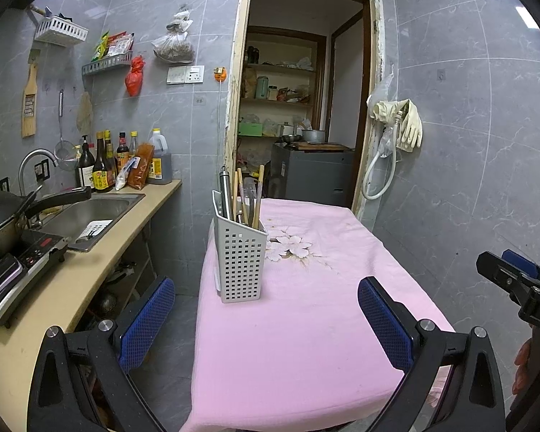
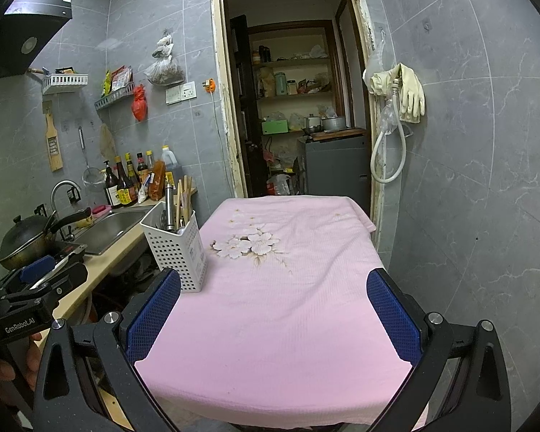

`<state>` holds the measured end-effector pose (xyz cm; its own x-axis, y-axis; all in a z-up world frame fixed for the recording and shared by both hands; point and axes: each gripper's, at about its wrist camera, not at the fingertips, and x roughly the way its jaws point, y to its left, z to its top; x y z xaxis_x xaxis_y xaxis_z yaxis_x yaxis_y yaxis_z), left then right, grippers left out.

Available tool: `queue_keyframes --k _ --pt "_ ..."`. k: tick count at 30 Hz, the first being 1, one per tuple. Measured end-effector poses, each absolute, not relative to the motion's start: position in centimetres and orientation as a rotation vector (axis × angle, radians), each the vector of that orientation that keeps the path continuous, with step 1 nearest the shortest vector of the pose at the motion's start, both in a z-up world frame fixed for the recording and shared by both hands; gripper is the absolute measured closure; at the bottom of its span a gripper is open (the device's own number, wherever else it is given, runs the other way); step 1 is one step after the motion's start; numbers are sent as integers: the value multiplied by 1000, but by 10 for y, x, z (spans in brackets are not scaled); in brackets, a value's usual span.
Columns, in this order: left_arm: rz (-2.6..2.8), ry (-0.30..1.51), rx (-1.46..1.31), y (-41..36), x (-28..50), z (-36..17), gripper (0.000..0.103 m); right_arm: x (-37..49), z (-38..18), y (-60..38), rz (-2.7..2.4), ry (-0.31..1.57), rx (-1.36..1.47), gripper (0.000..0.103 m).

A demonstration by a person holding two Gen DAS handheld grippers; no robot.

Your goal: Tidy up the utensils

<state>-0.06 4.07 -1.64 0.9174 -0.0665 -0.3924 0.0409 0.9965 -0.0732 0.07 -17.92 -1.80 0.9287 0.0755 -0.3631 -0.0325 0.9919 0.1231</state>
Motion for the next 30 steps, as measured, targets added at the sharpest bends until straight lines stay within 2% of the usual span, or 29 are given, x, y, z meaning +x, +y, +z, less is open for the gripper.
queue_keyframes --k 30 --pt "-55 407 -64 41 -1 -17 1 -1 -22 -174 58 382 116 1"
